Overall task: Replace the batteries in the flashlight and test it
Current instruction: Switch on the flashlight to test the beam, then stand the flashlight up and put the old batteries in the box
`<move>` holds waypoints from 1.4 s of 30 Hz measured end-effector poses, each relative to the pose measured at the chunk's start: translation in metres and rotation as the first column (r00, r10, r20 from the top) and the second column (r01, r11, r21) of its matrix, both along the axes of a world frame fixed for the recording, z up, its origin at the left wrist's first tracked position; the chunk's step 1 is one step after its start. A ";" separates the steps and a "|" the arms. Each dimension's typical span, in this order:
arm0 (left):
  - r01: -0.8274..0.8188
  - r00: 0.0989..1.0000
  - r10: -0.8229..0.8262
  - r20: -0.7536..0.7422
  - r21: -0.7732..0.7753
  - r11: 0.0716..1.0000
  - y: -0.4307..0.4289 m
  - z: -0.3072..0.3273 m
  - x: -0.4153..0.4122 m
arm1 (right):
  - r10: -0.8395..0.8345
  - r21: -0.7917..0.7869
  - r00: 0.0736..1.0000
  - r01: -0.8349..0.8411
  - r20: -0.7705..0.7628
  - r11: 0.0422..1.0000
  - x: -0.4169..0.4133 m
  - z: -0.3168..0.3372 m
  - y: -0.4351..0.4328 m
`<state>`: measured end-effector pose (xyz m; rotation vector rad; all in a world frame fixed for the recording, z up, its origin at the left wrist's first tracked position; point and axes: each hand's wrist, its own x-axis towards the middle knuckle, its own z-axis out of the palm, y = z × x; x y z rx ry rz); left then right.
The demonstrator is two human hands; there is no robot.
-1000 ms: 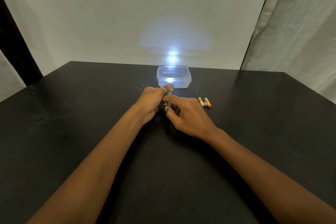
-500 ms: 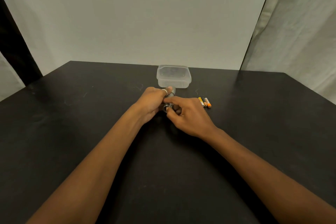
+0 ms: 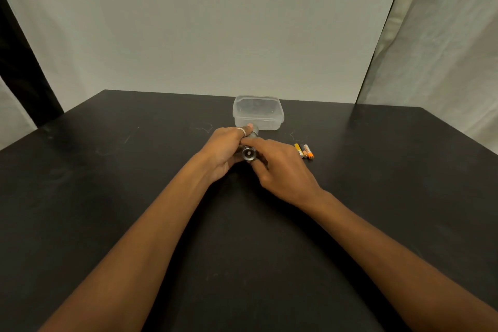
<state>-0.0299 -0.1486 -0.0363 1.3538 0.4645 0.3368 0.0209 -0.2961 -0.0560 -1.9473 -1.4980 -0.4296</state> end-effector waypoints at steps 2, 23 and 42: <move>-0.022 1.000 0.022 0.015 0.013 1.000 -0.002 0.001 -0.002 | -0.019 0.054 1.000 0.020 -0.021 0.998 0.003 0.000 0.000; -0.209 0.967 0.041 0.251 0.690 0.693 0.004 -0.005 -0.015 | -0.172 0.094 0.782 0.282 -0.600 0.955 0.006 0.046 0.031; -0.241 0.918 0.388 0.084 0.894 0.378 0.114 -0.021 -0.002 | -0.249 -0.126 0.759 0.217 -0.602 0.968 0.012 0.025 0.175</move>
